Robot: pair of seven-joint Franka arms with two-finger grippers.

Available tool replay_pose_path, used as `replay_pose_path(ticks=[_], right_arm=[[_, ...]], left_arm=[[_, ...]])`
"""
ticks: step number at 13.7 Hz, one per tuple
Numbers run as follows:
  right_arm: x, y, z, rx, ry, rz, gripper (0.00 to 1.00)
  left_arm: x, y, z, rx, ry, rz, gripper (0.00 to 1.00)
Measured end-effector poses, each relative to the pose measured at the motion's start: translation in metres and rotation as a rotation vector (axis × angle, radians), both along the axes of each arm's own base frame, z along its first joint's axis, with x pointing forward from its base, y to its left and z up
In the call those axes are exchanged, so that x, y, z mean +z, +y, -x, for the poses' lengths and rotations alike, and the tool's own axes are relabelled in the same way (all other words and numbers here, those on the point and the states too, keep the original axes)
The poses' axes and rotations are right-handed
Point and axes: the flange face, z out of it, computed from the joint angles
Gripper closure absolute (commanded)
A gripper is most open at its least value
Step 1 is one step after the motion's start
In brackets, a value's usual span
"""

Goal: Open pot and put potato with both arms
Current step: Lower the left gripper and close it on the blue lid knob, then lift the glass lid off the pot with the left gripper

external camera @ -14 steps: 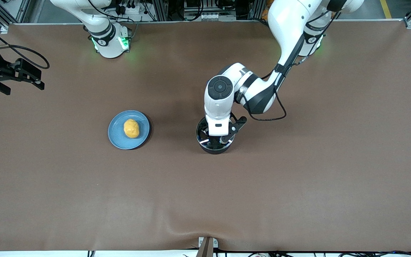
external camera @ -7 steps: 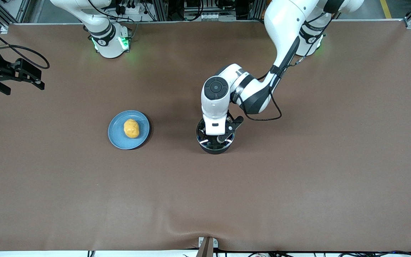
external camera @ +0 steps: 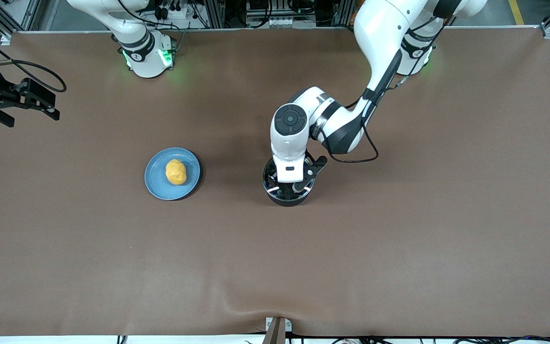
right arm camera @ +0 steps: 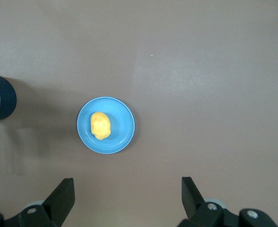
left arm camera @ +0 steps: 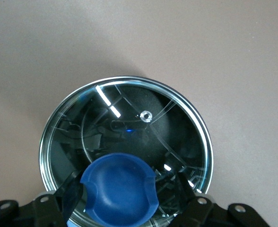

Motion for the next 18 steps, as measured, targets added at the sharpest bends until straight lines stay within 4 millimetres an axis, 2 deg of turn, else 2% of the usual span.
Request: replay_pose_path(ticks=[1,3,5,9,11,14,18], right_arm=[[0.0,0.0,0.0,0.0,0.0,0.0,0.0],[0.0,0.0,0.0,0.0,0.0,0.0,0.0],[0.0,0.0,0.0,0.0,0.0,0.0,0.0],[0.0,0.0,0.0,0.0,0.0,0.0,0.0],[0.0,0.0,0.0,0.0,0.0,0.0,0.0],[0.0,0.0,0.0,0.0,0.0,0.0,0.0],[-0.001,0.002,-0.002,0.004,-0.003,-0.001,0.0]], left_arm=[[-0.001,0.0,0.0,0.006,0.001,-0.001,0.42],[-0.001,0.0,0.0,0.009,0.001,-0.001,0.74],[-0.001,0.0,0.0,0.022,0.001,-0.002,1.0],[0.001,-0.001,0.0,0.033,0.0,0.001,1.0],[0.009,-0.005,0.0,0.03,-0.01,0.013,1.0],[0.036,-0.007,0.0,0.027,-0.025,0.026,1.0],[0.076,0.017,-0.013,-0.017,-0.072,-0.018,1.0]])
